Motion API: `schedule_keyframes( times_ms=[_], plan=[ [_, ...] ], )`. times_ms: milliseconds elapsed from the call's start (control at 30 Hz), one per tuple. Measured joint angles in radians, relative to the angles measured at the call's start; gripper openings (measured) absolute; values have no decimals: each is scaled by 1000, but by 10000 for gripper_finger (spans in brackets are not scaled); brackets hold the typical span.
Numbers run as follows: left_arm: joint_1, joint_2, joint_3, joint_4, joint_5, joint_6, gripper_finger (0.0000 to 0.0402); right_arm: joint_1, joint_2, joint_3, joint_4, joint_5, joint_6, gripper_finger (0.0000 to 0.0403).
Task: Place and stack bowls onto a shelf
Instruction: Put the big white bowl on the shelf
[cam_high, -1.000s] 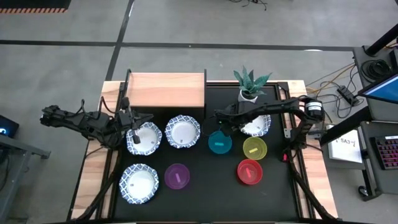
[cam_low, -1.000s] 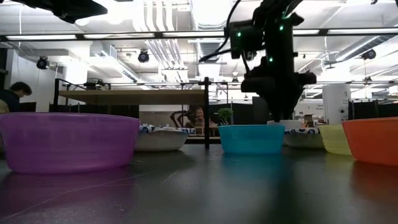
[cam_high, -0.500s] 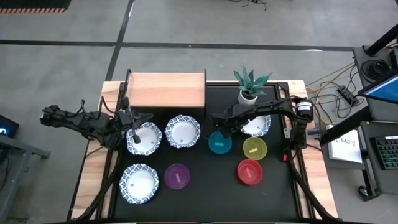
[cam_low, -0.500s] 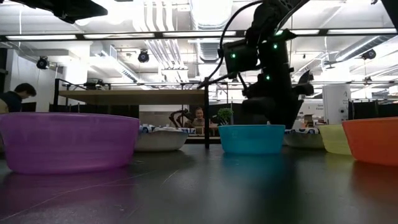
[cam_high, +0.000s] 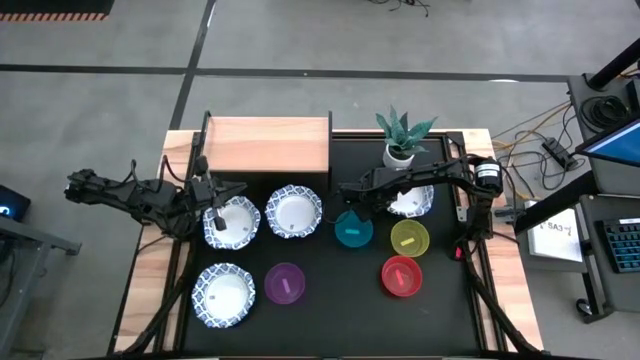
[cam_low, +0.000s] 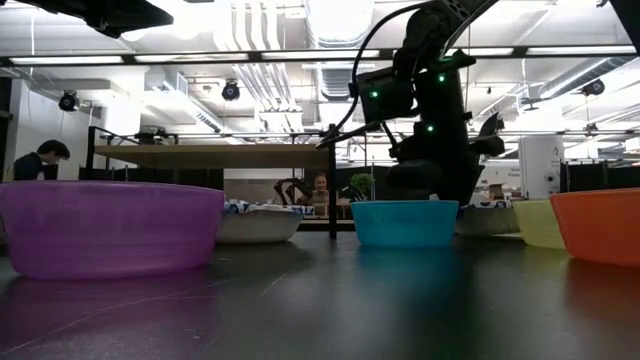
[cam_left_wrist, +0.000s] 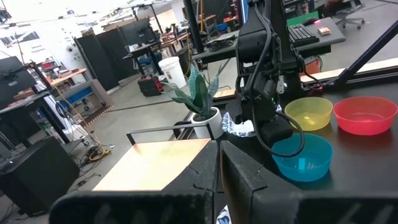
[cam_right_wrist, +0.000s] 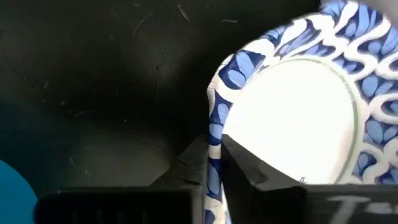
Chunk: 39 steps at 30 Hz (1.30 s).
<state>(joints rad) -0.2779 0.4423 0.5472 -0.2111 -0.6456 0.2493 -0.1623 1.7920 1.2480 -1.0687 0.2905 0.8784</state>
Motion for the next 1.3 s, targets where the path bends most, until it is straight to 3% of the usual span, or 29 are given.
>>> schedule_keyframes(
  times_ms=[433, 633, 767, 1067, 1300],
  plan=[
    [0, 2, 0, 0, 0, 0, 0, 8, -37, 110, -138, -44, -114, 13],
    [0, 2, 0, 0, 0, 0, 0, 22, -91, 194, -184, -140, -188, 13],
    [0, 3, 0, 0, 0, 0, 0, 40, -139, 250, -214, -149, -191, 13],
    [0, 9, 0, 1, 0, 0, 0, 101, -239, 301, -183, -162, -198, 13],
    [0, 10, 0, 1, 0, 0, 0, 170, -287, 301, -40, -150, -276, 13]
  ],
)
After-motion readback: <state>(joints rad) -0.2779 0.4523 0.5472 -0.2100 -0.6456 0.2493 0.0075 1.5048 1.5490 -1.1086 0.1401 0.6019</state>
